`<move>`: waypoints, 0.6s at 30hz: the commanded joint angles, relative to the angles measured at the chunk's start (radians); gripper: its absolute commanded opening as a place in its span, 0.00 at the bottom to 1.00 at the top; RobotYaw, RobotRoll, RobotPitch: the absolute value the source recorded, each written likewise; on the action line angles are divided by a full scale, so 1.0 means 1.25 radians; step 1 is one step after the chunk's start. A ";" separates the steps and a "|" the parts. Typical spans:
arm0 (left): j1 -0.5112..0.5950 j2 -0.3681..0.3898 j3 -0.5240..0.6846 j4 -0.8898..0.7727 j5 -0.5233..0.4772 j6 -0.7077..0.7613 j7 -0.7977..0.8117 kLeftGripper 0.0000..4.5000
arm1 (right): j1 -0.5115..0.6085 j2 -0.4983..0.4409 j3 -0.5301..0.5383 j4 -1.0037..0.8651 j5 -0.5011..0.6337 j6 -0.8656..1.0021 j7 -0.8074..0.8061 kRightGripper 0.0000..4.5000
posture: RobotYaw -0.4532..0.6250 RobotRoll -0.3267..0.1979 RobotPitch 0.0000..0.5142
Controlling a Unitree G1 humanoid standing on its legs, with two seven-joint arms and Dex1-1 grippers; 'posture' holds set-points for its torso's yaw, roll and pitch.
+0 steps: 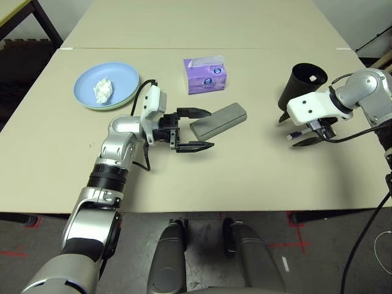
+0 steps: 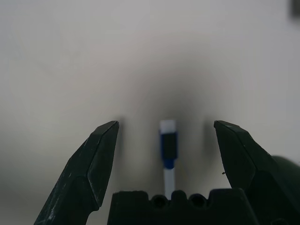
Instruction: Organize and tidy the items on the table.
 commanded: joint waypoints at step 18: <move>0.014 0.005 -0.007 -0.030 0.001 0.015 0.003 1.00 | -0.073 0.028 0.045 0.111 -0.130 -0.086 -0.080 1.00 | 0.53 0.62 0.42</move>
